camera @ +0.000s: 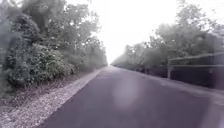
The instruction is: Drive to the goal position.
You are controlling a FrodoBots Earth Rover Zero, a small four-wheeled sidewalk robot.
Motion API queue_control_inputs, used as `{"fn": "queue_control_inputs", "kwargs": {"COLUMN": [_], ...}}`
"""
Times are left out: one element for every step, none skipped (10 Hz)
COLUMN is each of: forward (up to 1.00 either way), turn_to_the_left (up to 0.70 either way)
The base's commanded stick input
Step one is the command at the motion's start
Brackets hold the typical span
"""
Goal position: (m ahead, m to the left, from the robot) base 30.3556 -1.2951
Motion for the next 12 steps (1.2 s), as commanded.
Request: {"fn": "queue_control_inputs", "kwargs": {"forward": [1.0, 1.0, 1.0, 1.0, 1.0, 1.0, 1.0, 1.0, 1.0, 1.0, 1.0, 1.0], "turn_to_the_left": [0.0, 0.0, 0.0, 0.0, 0.0, 0.0, 0.0, 0.0, 0.0, 0.0, 0.0, 0.0]}}
